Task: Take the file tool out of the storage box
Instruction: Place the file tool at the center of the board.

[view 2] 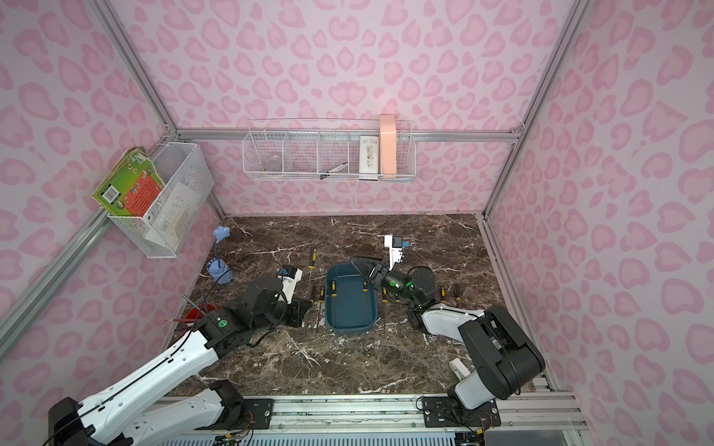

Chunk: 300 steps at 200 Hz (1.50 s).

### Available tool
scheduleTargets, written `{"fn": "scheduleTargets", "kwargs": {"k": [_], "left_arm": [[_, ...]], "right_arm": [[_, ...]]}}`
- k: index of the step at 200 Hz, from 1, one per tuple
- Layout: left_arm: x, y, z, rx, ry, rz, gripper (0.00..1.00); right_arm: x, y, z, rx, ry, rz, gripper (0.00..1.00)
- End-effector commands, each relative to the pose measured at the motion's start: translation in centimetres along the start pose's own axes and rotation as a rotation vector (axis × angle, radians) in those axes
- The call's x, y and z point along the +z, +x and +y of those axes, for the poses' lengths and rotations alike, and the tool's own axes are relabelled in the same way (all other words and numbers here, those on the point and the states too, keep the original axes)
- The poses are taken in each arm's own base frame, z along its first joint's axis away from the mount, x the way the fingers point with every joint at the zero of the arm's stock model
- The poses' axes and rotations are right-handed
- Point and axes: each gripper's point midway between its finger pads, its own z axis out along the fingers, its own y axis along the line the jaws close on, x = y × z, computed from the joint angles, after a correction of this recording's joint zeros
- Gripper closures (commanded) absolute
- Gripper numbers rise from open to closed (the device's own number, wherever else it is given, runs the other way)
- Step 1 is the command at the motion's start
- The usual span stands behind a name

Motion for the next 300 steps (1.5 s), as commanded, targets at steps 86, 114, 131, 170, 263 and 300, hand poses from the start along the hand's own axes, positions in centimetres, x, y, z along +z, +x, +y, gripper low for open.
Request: {"fn": "scheduleTargets", "kwargs": {"k": [86, 114, 131, 170, 263, 300], "left_arm": [[6.2, 7.6, 8.5, -0.090, -0.325, 0.486, 1.00], [7.2, 7.7, 8.8, -0.111, -0.317, 0.512, 1.00], [7.7, 7.7, 8.3, -0.114, -0.283, 0.513, 1.00], [8.7, 8.6, 9.1, -0.142, -0.284, 0.573, 1.00], [9.2, 9.1, 10.1, -0.154, -0.315, 0.597, 1.00], [9.1, 9.7, 11.1, -0.157, -0.374, 0.621, 0.94]], "right_arm": [[1.1, 6.5, -6.2, -0.024, 0.326, 0.389, 0.54], [1.3, 7.0, -6.2, -0.028, 0.329, 0.409, 0.54], [1.4, 7.3, -6.7, -0.025, 0.347, 0.432, 0.54], [1.3, 8.5, -8.1, -0.039, 0.413, 0.496, 0.54], [0.5, 11.4, -11.9, -0.100, 0.679, 0.695, 0.58], [0.8, 12.4, -13.2, -0.128, 0.728, 0.721, 0.61]]}}
